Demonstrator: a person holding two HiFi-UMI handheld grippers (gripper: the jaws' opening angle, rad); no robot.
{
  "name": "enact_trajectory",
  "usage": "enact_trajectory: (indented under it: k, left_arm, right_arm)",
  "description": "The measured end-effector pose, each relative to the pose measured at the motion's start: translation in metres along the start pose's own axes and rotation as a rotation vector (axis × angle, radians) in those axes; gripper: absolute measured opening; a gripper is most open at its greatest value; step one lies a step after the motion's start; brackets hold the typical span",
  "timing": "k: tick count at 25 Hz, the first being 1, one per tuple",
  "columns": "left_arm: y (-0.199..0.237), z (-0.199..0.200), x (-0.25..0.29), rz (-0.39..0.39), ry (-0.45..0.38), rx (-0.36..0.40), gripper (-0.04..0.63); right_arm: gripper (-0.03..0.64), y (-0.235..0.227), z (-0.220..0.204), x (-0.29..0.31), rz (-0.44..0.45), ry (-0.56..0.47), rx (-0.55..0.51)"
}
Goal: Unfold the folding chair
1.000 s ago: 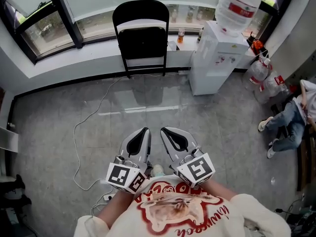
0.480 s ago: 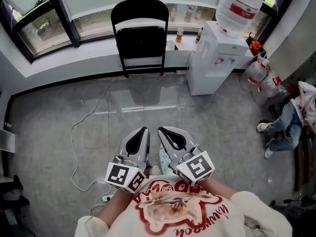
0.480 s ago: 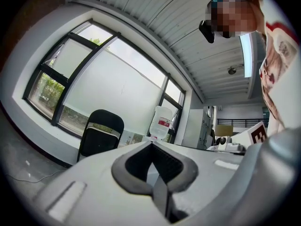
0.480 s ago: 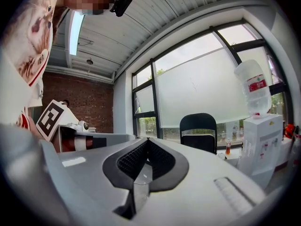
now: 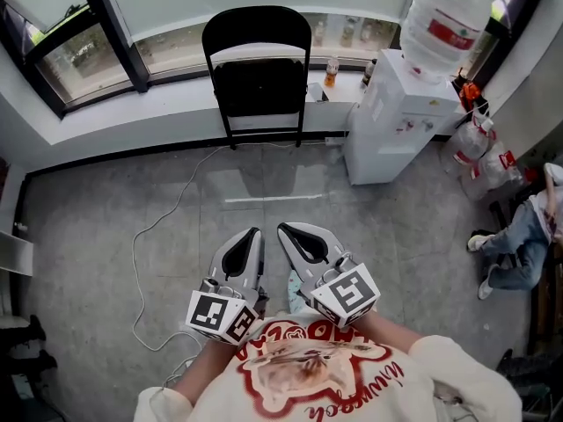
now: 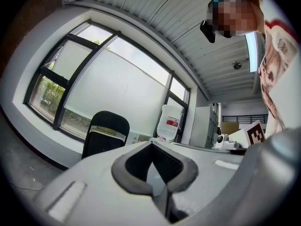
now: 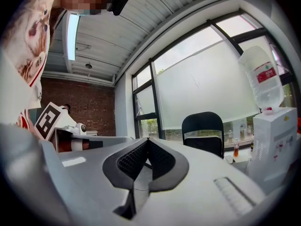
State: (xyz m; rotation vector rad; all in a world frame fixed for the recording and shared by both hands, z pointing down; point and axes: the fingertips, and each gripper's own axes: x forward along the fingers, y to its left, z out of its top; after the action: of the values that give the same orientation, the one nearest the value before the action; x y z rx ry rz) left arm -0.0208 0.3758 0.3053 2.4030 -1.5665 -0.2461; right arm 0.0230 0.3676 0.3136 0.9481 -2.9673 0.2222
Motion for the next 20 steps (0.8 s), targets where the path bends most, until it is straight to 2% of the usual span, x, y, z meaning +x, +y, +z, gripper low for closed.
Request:
enact_trajectory:
  k: [4, 9, 20]
  left_arm:
    - [0.02, 0.007, 0.042, 0.016, 0.003, 0.004, 0.0]
    - [0.037, 0.009, 0.101, 0.012, 0.021, -0.038, 0.0]
    - [0.065, 0.029, 0.213, 0.005, 0.0, 0.002, 0.0]
  right_arm:
    - [0.023, -0.035, 0.006, 0.03, 0.014, 0.0, 0.005]
    - [0.023, -0.084, 0.016, 0.064, 0.03, 0.005, 0.016]
    - [0.023, -0.183, 0.042, 0.121, 0.058, -0.022, -0.004]
